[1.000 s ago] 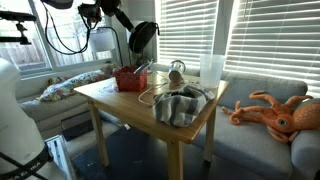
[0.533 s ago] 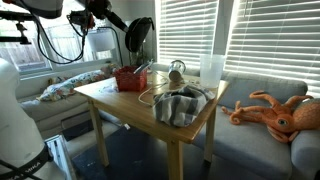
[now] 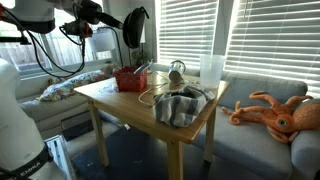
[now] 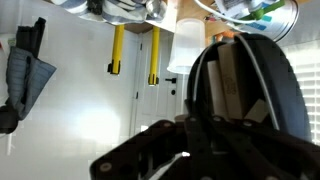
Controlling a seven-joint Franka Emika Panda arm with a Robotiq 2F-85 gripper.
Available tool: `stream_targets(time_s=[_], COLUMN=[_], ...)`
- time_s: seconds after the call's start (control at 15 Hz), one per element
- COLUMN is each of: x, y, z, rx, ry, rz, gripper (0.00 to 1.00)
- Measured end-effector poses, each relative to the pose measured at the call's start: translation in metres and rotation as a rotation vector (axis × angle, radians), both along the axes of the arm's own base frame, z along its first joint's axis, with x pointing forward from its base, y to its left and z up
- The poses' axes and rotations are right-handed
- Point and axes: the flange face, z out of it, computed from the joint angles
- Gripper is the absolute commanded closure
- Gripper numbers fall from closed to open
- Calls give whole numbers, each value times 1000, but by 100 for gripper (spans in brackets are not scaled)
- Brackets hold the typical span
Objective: Pick up the glasses pouch and drop it in the red basket
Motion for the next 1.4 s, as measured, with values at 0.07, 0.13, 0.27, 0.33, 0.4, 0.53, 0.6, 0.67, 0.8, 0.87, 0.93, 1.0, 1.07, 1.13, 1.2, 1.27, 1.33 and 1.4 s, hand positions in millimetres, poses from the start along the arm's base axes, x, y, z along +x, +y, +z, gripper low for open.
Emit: stream_targets(time_s=[0.07, 0.13, 0.27, 0.33, 0.4, 0.53, 0.6, 0.67, 0.8, 0.87, 0.93, 1.0, 1.07, 1.13, 1.2, 1.27, 1.33, 1.4], x=[-1, -1, -2, -2, -2, -1, -1, -1, 1, 2, 3, 4, 5, 5, 5, 6, 7, 8], y=[0, -1, -4, -6, -7, -9, -9, -9, -9, -9, -9, -10, -11, -12, -13, -14, -14, -13], z=[-3, -6, -10, -11, -12, -14, -16, -18, -24, -26, -28, -30, -31, -32, -33, -33, -34, -35], rx=[-16, -33, -70, -88, -97, -110, -106, -98, -90, -81, -72, -64, -60, -56, -54, -51, -47, -43], ry=[-11, -18, -31, -37, -39, -36, -28, -16, 25, 44, 61, 80, 98, 115, 131, 145, 156, 168], rz=[-8, -17, -38, -51, -58, -69, -66, -60, -49, -40, -32, -26, -22, -20, -18, -15, -9, -2], gripper=[99, 99, 99, 99, 99, 99, 99, 99, 99, 99, 99, 99, 99, 99, 72, 69, 63, 57])
